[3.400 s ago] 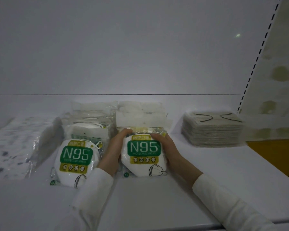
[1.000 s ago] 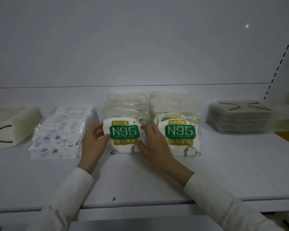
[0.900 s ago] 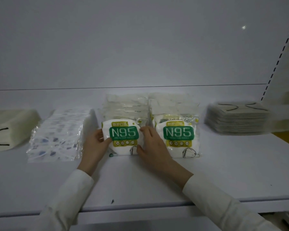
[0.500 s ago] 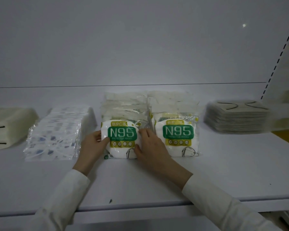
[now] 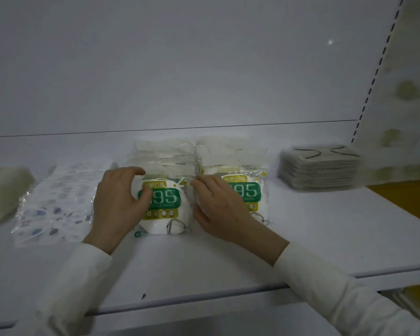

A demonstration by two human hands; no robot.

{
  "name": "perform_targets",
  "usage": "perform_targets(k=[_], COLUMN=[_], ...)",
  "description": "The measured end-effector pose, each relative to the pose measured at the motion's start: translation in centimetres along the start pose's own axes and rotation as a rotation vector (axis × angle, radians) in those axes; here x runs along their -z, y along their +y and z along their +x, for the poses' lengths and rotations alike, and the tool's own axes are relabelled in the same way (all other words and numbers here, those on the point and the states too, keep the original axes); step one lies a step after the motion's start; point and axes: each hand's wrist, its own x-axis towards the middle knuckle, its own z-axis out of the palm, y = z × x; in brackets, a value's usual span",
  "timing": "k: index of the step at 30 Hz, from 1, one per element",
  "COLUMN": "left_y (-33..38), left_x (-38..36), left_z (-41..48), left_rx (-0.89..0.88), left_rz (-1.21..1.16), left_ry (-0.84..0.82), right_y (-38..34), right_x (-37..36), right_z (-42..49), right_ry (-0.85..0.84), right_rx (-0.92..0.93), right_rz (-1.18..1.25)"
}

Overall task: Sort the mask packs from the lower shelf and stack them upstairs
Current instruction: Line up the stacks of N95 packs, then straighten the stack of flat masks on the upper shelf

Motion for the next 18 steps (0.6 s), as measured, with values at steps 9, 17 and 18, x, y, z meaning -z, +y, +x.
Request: perform_targets(k=[9,17,18], left_y=[10.8,23.9,25.5], left_x=[-2.9,-10.3,-11.4], left_z=[0.1,-1.7,-2.0], left_rx=[-0.288,-0.29,-0.287], left_rz=[-0.105,-0.235,-0.238], left_ry=[-0.237,-0.259,-0.261], right_y=[7.4,18.2,19.6], right_x=[6.0,13.4,14.2], right_z=[-4.7,-12.6,-13.6], right_ry=[0.047,0.036,0.032], right_rx=[-0.126,-0.201,-0.204], right_rz=[-0.066,-0.109,-0.112])
